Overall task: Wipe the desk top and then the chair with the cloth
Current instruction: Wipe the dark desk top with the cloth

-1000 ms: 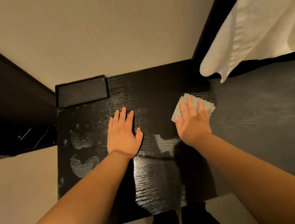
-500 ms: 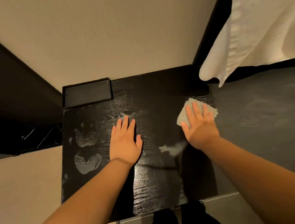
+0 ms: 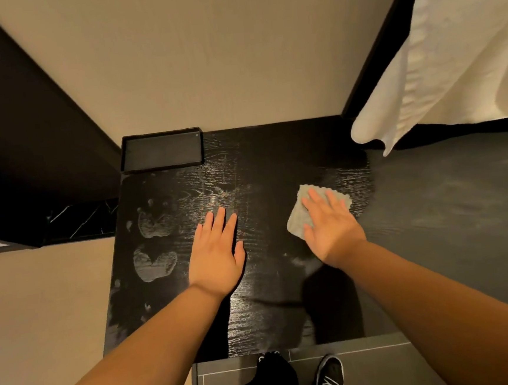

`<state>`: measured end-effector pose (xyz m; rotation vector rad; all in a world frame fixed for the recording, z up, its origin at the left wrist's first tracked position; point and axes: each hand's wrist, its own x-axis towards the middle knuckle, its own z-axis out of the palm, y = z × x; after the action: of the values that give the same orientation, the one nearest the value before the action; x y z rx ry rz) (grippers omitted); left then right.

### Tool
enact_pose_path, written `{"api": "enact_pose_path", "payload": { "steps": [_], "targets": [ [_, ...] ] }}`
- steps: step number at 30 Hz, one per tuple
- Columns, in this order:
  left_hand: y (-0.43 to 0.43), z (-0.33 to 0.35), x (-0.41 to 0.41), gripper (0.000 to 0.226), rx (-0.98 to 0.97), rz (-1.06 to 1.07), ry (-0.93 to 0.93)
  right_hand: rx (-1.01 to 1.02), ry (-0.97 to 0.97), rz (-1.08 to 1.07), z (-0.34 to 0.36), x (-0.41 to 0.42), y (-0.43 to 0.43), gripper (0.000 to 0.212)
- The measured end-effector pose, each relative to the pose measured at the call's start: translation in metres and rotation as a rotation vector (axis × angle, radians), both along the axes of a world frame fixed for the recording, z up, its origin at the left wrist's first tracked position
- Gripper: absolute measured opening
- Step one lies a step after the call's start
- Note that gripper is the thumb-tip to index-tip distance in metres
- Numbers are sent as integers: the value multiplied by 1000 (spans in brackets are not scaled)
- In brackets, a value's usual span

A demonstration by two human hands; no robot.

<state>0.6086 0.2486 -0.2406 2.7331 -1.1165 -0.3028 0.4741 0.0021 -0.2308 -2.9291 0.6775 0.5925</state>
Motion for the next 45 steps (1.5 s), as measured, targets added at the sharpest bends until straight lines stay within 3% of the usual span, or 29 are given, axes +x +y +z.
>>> {"api": "enact_pose_path", "payload": {
  "steps": [3, 7, 10, 15, 19, 22, 26, 33, 35, 40, 42, 45],
  "targets": [
    [-2, 0, -4, 63, 7, 30, 2, -11, -30, -17, 6, 11, 38, 79],
    [-8, 3, -7, 63, 21, 63, 16, 122, -133, 295, 8, -14, 85, 73],
    [-9, 7, -16, 62, 21, 115, 37, 156, -174, 396, 9, -27, 67, 71],
    [-5, 7, -52, 63, 22, 218, 49, 60, -132, 141, -1, -53, 2, 71],
    [-3, 4, -61, 63, 40, 238, 36, 86, -118, -13, 4, -55, 16, 75],
    [-6, 8, -61, 64, 42, 253, 54, 222, -135, 162, 9, -56, 53, 75],
    [-2, 10, -78, 69, 69, 267, 54, 172, -121, 413, 0, -67, 38, 67],
    [2, 10, -90, 78, 84, 241, 6, 70, -88, 42, 6, -79, -37, 74],
    [1, 9, -91, 78, 91, 243, -10, 77, -99, 53, 15, -77, -20, 69],
    [1, 10, -90, 77, 85, 253, -17, 168, -84, 326, 4, -80, -17, 68],
    [1, 10, -90, 76, 85, 254, -22, 75, -89, 293, -6, -73, -43, 75],
    [2, 10, -91, 77, 95, 250, -32, 11, -84, 52, -8, -56, -73, 78]
  ]
}}
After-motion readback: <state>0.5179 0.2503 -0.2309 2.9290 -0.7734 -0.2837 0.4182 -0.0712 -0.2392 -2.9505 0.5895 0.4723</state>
